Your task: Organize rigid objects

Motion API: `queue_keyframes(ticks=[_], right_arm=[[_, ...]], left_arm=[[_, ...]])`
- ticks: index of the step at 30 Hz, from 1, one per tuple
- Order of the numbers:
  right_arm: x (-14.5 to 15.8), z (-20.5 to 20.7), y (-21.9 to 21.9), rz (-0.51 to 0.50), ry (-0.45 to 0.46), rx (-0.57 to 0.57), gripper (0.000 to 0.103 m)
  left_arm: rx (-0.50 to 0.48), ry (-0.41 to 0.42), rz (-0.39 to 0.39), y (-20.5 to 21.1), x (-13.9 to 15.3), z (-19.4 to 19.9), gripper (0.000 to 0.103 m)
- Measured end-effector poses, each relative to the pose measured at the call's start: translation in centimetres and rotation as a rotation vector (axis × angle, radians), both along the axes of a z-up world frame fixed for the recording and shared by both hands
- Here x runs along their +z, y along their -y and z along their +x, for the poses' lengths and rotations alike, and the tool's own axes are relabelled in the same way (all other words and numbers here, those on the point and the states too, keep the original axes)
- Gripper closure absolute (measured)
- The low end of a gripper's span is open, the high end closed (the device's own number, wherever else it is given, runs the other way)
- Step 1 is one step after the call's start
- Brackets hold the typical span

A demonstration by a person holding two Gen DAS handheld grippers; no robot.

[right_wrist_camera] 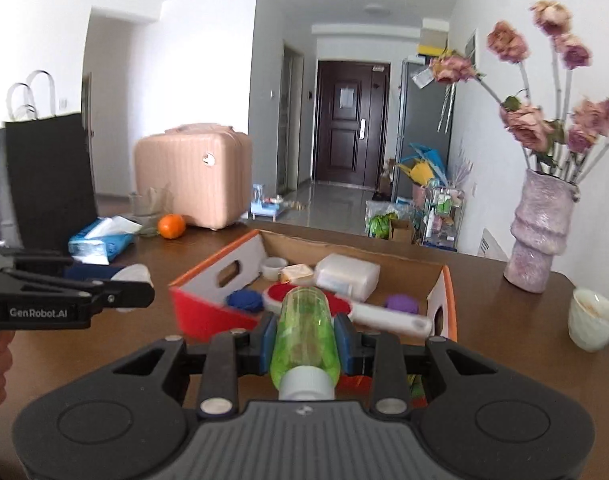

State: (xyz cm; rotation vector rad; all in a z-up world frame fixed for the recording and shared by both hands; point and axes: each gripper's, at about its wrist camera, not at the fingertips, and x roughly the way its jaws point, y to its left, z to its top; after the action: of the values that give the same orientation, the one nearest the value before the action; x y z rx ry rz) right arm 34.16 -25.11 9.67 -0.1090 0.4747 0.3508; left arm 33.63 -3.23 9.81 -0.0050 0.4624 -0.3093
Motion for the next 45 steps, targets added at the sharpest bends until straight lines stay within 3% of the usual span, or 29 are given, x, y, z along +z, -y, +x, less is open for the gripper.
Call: queue_keyframes(ticks=[5,11,13,17,24,35,37,38,40,45], right_arm=[[-1.7,9.1,0.0,-0.077,-0.128,0.041,0.073],[-5.5,15.2,-0.2,-0.158,-0.262,0.107,0.073],[-6.3,16.0,-0.1,-0.170,-0.250,0.101,0.073],[-6.4,16.7,1.0,-0.155,-0.207,0.061,0.048],[-5.6,18.0,1.9,-0.153,-0.193,0.029,0.044],[-2.5,16.0,2.2,-0.142,-0.131,-0.006,0.042],[-1.6,14.7,2.3,-0.134,-0.094,-0.028,0.036],[-1.3,13.9,2.5,-0.131,-0.069,-0.043,0.028],[-0.7,12.1,3.0,-0.116,0.000,-0.077,0.020],[-1.0,6.6,4.8,0.038,0.177,-0.183,0.003]], left_arm=[[-0.071,-0.137,-0.023,1.7,-1.9,7.8,0.063],[-0.100,-0.226,-0.009,2.5,-5.1,12.2,0.060],[-0.098,-0.249,-0.034,2.1,-5.7,13.1,0.036],[-0.080,-0.246,-0.044,1.3,-6.0,14.7,0.028],[-0.002,-0.267,-0.059,0.4,-5.8,17.6,0.017],[0.029,-0.138,0.016,0.4,-2.8,14.9,0.007],[0.039,-0.110,0.025,0.3,-2.0,13.8,0.005],[0.050,-0.086,0.030,0.3,-1.6,13.1,0.004],[0.091,-0.005,0.038,0.1,-1.0,11.3,0.000],[0.175,0.184,0.111,0.5,-0.6,7.4,0.000]])
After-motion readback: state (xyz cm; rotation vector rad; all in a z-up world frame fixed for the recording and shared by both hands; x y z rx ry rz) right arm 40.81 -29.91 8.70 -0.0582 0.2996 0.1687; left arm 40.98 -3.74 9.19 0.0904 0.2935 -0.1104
